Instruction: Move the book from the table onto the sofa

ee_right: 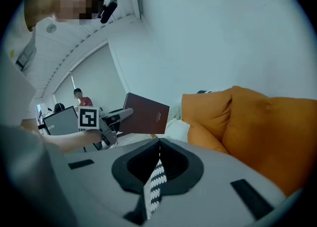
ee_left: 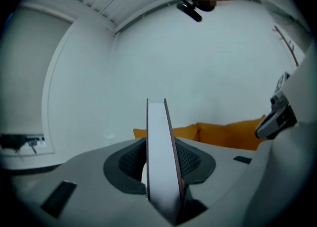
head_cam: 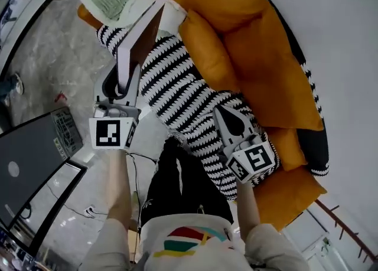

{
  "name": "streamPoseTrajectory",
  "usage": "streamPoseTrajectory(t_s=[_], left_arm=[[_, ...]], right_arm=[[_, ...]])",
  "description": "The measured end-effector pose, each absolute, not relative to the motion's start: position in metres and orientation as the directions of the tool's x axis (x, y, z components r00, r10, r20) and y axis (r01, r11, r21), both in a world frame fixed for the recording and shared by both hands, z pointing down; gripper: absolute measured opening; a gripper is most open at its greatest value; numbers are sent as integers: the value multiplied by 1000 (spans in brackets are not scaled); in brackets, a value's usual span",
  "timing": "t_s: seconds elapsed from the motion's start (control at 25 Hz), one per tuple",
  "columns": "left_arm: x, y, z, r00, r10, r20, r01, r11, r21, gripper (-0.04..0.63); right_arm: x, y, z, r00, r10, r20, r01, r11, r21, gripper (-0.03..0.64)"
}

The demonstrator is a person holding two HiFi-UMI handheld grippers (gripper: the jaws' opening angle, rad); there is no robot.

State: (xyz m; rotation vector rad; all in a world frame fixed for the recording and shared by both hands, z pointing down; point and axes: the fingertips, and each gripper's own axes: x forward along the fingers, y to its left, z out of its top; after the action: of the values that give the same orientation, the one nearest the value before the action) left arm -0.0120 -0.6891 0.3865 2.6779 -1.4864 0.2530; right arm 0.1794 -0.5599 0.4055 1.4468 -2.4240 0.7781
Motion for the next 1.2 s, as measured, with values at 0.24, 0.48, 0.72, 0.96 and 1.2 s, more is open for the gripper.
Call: streamPoseTrajectory(t_s=[0.24,0.48,0.72,0.96,1.2], left_arm=[[-6,-706,465,422,-867,267,-788,-496,-366,153],[14,-706,540,381,-859,342,-690,-511,-513,153],[56,-677,595,423,-793,438,-596,-608,-524,155],[79,-655,628,506,-709,491,-517,-705,-485,165],[94,-643,644,576,-618,535,-555,-776,-299,215]], right_arm=[[158,-568,463,-553,-676,486,-833,444,-331,14],[152,-561,501,-554,-650,520,-831,391,-397,14],[155,-545,515,-574,-609,547,-815,360,-455,14],[146,-545,530,-577,-612,541,-811,348,-471,14],[140,-550,525,-577,-618,533,-808,339,-482,14]])
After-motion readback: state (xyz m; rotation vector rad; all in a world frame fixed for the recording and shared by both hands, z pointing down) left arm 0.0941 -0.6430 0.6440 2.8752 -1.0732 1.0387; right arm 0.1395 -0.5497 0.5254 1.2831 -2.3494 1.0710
